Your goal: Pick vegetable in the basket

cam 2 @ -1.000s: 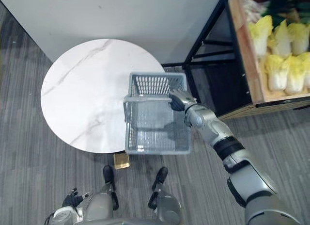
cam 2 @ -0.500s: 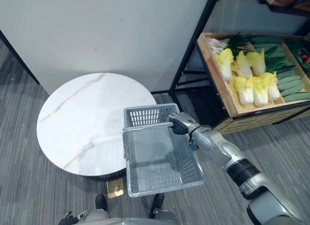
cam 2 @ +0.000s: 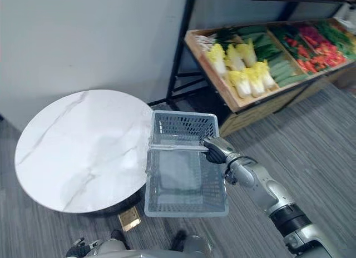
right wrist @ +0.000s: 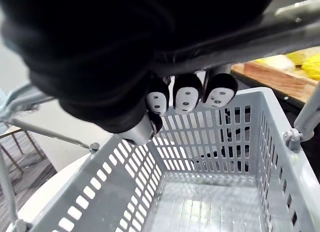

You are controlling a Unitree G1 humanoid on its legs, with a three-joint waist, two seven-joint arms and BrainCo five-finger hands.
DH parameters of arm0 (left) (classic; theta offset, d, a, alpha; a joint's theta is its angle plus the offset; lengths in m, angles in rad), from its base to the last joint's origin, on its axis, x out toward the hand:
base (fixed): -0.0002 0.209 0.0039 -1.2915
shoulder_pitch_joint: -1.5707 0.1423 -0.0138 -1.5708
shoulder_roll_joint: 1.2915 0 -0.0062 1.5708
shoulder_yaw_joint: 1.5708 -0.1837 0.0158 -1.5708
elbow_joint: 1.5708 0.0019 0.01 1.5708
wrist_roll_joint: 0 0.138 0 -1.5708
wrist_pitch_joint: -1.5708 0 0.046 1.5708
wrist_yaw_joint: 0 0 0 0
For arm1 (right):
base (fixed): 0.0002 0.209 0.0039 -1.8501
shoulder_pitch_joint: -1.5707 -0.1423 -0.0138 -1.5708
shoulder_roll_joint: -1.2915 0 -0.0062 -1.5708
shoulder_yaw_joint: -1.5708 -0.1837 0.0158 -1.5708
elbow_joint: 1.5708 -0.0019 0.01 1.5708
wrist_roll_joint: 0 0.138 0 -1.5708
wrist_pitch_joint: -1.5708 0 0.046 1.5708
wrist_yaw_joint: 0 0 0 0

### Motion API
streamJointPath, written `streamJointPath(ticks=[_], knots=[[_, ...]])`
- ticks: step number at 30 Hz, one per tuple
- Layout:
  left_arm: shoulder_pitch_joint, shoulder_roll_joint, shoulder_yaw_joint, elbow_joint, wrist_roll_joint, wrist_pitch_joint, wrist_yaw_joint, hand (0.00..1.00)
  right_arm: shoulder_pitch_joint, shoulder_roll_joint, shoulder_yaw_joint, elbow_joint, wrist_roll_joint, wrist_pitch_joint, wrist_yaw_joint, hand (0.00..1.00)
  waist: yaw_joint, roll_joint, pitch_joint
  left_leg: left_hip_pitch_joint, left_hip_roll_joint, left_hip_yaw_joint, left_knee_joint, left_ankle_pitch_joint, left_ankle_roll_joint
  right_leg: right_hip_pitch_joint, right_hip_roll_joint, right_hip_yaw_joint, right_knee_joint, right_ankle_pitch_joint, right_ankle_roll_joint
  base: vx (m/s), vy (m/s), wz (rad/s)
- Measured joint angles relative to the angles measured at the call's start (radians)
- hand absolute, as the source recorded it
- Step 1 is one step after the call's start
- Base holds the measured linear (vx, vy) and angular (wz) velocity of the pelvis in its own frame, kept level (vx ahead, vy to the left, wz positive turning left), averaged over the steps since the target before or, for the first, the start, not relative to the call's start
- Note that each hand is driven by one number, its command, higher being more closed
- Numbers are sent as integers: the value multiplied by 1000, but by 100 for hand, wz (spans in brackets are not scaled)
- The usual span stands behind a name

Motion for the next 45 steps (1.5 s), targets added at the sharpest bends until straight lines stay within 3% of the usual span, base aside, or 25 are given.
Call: streamJointPath(ticks=[1,2,3,4,6,7,10,12,14,15,16,17,18,20,21,22,23,24,27,32,37,40,41,43,45], knots=[[1,-11,3,16,-2,-1,-5,0,-19,-1,15,-2,-4,-2,1,100,22,19,-5,23,21,84,-37,25,8,31,45,5,-105,26,-7,-194,19,-206],[0,-20,2,16,-8,-4,-6,0,-34,-3,24,-3,-4,-2,1,100,23,25,-3,44,16,153,-55,36,6,34,15,-38,13,-67,-20,-126,-13,-184],[-6,-19,-5,14,-8,-4,-6,0,-41,-3,28,-2,-4,-3,1,100,14,19,-3,66,10,203,-61,39,6,83,-25,-90,60,-129,52,-56,-26,-160],[-6,-15,-9,15,-8,-3,-7,0,-49,-2,36,-1,-4,-4,1,100,16,11,-8,68,8,247,-58,39,5,119,-41,-111,21,-150,89,-42,-77,-150],[-7,-16,-8,15,-9,-3,-6,0,-82,0,47,-4,-4,-4,1,100,21,-10,-17,67,10,347,-55,60,-10,149,-23,-144,-139,-138,121,-70,-234,-147],[-7,-15,-4,15,-9,-3,-7,0,-92,-2,49,-3,-14,-3,1,100,17,-1,-17,69,22,390,-48,77,-23,150,10,-136,-206,-123,125,-91,-294,-113],[-2,-36,4,18,-7,-2,-6,0,-69,-25,65,-3,-23,0,1,100,-7,40,-19,81,93,424,19,87,-30,171,84,-97,-292,-88,100,-64,-189,-61],[1,-34,12,17,-6,-3,-5,0,-37,-36,68,-3,-23,-2,1,100,-9,48,-16,79,185,417,163,88,-31,186,117,-78,-303,-95,90,-73,-95,-41],[12,-41,33,10,-7,-11,8,0,-5,-51,67,-2,-23,-3,1,100,-16,67,-13,34,303,278,366,149,-19,200,151,-25,-308,-103,67,-75,-87,-54],[12,-41,35,6,-8,-13,9,0,-1,-51,66,-1,-23,-3,1,100,-16,67,-13,23,307,243,383,162,-18,202,152,-17,-311,-101,64,-60,-76,-71],[12,-45,43,-2,-13,-17,11,0,5,-50,67,15,-23,-2,1,100,-10,54,-4,-49,282,40,435,157,-45,201,147,34,-321,-94,55,-30,-22,-64],[12,-49,42,-3,-19,-17,10,0,5,-50,66,22,-22,-2,1,100,-10,58,-3,-69,250,-47,441,128,-55,197,144,55,-322,-91,54,-33,-2,-102],[18,-60,42,-3,-29,-16,9,0,6,-51,66,38,-22,-2,1,100,-9,63,-1,-84,177,-186,410,76,-76,196,139,92,-333,-85,57,-8,39,-87],[32,-71,42,-4,-36,-17,9,0,7,-51,65,50,-20,-3,1,100,-10,68,0,-82,104,-286,341,28,-87,186,139,142,-342,-88,59,-2,89,-93],[37,-83,40,-5,-37,-18,1,0,8,-51,49,64,-18,-2,1,100,-10,78,5,-79,-4,-428,192,-11,-111,174,143,196,-355,-70,67,-5,143,-117],[40,-91,32,-4,-37,-18,-5,0,9,-51,31,72,-13,-2,1,100,-9,89,9,-72,-70,-543,57,-11,-115,153,153,238,-349,-63,74,-5,134,-118],[41,-95,30,-4,-37,-17,-7,0,9,-53,24,73,-13,-1,1,100,-7,99,10,-71,-91,-597,-3,-6,-118,142,159,254,-346,-58,79,-6,172,-108],[41,-93,28,-3,-37,-16,-12,0,9,-49,15,80,-12,0,0,100,0,110,14,-63,-117,-643,-63,16,-89,126,167,302,-344,-44,87,75,192,-96],[43,-75,23,-7,-37,-19,-16,0,18,-45,19,110,1,-4,0,100,10,76,26,-46,-161,-615,-45,-5,-51,113,139,386,-384,18,132,107,178,-76],[38,-71,-1,-14,-35,-18,-25,0,90,-45,-14,110,20,-3,2,100,7,77,24,-31,-222,-616,-32,-31,-13,116,91,437,-411,42,169,69,155,-30],[39,-58,-46,-23,-21,-20,-34,0,131,-38,-17,123,20,-2,3,100,8,71,26,7,-232,-592,-38,-62,9,120,83,464,-388,40,184,17,70,-24],[38,-51,-78,-23,3,-27,-34,0,155,-27,-53,159,20,1,4,100,8,78,28,23,-214,-584,-45,-107,12,9,90,449,-164,11,175,-38,69,-24],[40,-44,-83,-20,4,-26,-34,0,158,-16,-53,169,19,5,4,100,7,71,35,55,-214,-571,-61,-109,15,-48,78,425,-10,-6,147,-45,77,-31],[45,-27,-102,-17,9,-26,-33,0,161,1,-74,176,18,7,4,100,-9,64,53,117,-222,-568,-68,-117,32,-102,36,391,177,-7,141,-2,62,-10],[54,-16,-121,-20,32,-25,-33,0,166,9,-88,188,19,6,4,100,-26,65,56,155,-223,-569,-87,-120,42,-120,7,347,220,-48,104,48,33,2]])
